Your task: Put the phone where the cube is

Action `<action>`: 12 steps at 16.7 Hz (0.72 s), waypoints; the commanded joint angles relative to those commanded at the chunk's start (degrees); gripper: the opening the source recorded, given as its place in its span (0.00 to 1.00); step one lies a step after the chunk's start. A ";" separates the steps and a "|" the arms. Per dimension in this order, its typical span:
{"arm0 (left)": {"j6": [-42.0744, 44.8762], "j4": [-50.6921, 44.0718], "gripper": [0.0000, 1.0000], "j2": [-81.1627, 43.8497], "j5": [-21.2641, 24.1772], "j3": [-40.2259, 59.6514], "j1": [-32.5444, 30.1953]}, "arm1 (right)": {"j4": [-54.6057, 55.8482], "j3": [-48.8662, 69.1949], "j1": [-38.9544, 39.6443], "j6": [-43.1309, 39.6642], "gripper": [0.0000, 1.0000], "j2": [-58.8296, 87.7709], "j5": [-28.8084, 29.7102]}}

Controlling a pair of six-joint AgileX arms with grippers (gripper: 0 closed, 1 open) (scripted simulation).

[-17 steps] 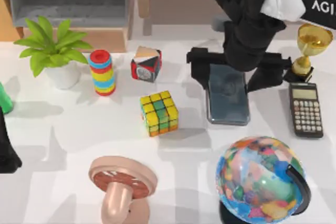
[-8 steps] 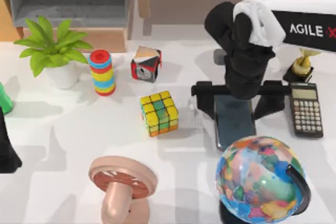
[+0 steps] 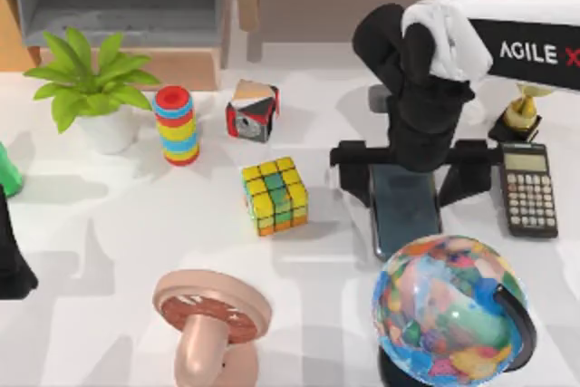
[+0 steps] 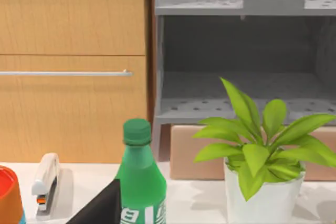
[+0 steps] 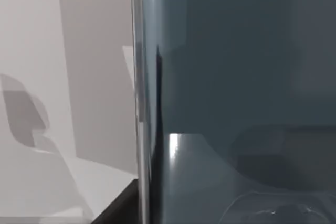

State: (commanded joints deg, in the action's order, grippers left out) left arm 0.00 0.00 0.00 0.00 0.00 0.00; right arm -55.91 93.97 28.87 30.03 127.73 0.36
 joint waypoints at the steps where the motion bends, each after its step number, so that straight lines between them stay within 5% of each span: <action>1: 0.00 0.00 1.00 0.00 0.00 0.00 0.00 | 0.00 0.00 0.00 0.00 0.45 0.00 0.00; 8: 0.00 0.00 1.00 0.00 0.00 0.00 0.00 | 0.00 0.00 0.00 0.00 0.98 0.00 0.00; 12: 0.00 0.00 1.00 0.00 0.00 0.00 0.00 | 0.00 0.00 0.00 0.00 1.00 0.00 0.00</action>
State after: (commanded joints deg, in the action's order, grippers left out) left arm 0.00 0.00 0.00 0.00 0.00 0.00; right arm -55.91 93.97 28.87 30.03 127.73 0.36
